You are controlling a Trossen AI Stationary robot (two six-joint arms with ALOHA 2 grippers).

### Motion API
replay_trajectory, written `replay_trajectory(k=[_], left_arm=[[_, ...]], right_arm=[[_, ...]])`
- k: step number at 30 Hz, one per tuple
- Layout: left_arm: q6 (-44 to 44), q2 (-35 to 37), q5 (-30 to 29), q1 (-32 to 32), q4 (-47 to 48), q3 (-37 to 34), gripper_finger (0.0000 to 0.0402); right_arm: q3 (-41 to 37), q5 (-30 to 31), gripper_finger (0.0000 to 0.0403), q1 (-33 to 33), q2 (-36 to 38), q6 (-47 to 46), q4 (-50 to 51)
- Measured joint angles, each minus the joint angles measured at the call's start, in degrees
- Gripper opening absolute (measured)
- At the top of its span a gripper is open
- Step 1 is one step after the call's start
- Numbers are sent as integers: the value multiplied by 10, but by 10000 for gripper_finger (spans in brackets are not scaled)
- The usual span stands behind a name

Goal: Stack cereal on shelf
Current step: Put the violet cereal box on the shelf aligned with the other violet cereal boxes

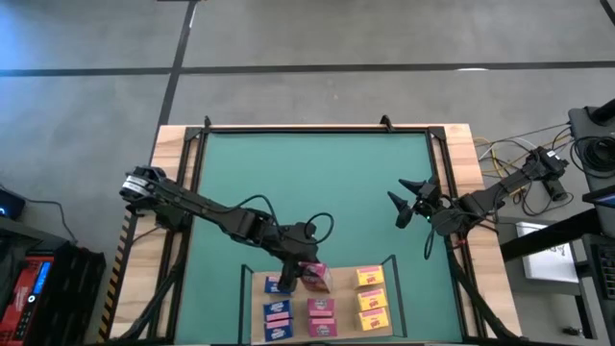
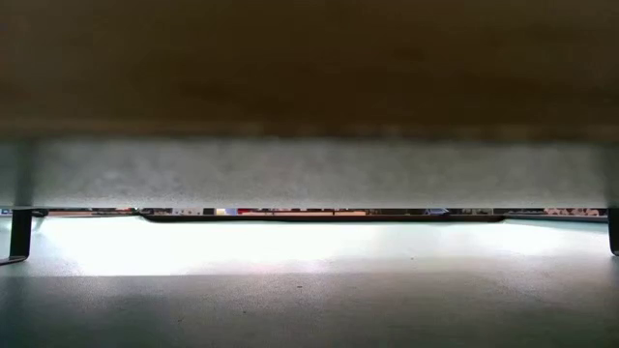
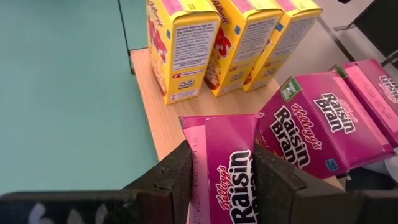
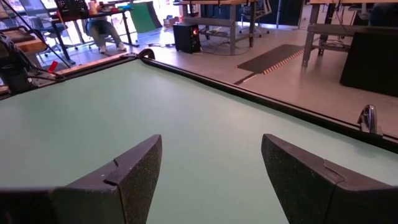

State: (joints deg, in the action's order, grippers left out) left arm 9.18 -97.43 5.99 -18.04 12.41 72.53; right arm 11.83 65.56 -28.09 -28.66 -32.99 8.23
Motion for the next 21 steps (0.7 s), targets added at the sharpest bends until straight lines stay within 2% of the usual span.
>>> replay_trajectory(k=[21], left_arm=[[4, 0, -6, 0, 1, 0, 117]], right_arm=[[0, 0, 265, 0, 0, 0, 0]])
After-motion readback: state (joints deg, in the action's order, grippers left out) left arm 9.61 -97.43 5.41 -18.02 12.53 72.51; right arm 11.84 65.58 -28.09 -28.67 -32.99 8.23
